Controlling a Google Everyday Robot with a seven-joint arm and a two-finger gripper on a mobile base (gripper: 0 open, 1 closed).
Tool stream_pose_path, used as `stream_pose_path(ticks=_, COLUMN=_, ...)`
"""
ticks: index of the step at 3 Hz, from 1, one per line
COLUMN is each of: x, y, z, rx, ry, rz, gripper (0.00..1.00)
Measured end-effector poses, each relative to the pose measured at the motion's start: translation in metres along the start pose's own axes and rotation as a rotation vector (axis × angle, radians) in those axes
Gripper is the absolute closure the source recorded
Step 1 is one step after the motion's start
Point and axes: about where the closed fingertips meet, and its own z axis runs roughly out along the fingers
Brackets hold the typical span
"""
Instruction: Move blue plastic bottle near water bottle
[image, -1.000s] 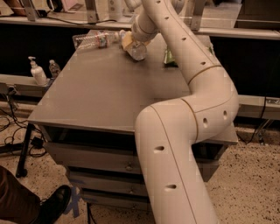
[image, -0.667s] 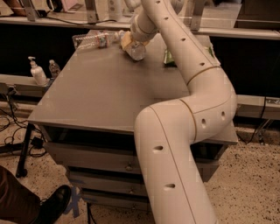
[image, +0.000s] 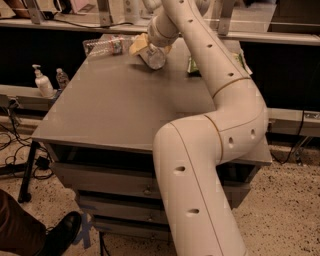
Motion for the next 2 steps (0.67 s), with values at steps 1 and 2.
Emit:
stream_pose_path(ticks=1, x=-0.003, y=0.001, z=-0.007, rx=-0.017, ry=-0.012, rz=0.004, gripper=0.0)
stream_pose_path(ticks=2, x=-0.008, y=-0.003, z=-0.023, rx=-0.023, ry=-0.037, rz=0.0, gripper=0.0)
